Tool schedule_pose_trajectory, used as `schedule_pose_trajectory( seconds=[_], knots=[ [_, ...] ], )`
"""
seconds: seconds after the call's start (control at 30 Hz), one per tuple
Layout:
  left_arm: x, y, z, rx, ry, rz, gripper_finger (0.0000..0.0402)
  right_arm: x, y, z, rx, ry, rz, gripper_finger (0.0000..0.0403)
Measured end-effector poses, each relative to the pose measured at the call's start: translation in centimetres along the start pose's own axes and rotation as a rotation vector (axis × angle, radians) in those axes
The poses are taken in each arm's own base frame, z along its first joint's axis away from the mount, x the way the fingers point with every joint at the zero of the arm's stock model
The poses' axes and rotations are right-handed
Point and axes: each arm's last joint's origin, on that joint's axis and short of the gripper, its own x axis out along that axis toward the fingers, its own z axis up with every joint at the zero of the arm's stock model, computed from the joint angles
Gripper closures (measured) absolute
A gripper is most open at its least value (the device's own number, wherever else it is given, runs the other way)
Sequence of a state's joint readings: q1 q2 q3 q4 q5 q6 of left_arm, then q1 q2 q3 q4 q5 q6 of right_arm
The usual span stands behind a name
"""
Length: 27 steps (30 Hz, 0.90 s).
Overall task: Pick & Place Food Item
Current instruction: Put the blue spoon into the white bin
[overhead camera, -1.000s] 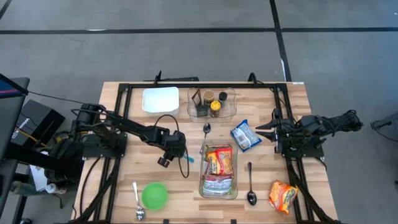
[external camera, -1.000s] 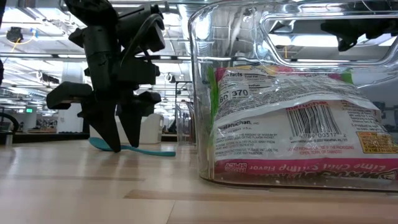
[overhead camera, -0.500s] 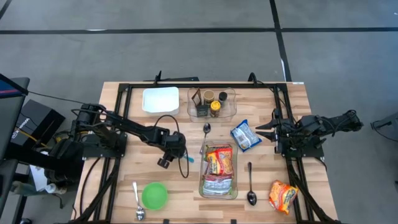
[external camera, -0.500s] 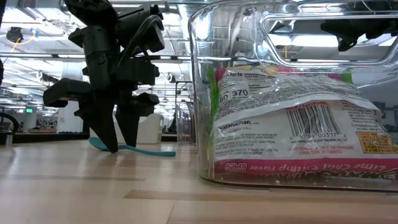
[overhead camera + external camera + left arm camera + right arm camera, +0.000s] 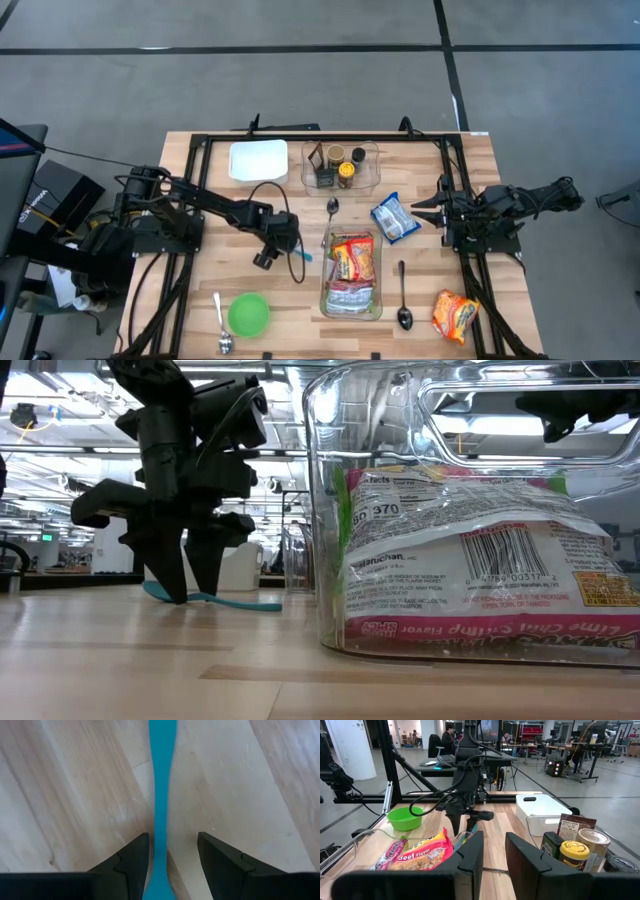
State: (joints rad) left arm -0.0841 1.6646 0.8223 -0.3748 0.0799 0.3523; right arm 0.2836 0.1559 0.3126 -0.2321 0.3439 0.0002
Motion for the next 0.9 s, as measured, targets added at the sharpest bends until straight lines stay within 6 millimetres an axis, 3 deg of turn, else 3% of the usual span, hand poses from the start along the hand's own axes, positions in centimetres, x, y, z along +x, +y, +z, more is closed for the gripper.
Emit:
schedule_pose_trajectory(
  seconds=[0.9],
  knots=[
    [0.00,0.16,-0.10,0.078,0.016,0.028,0.0238,0.01,-0.01,0.00,0.000,0.000,-0.001,0.0328]
  ],
)
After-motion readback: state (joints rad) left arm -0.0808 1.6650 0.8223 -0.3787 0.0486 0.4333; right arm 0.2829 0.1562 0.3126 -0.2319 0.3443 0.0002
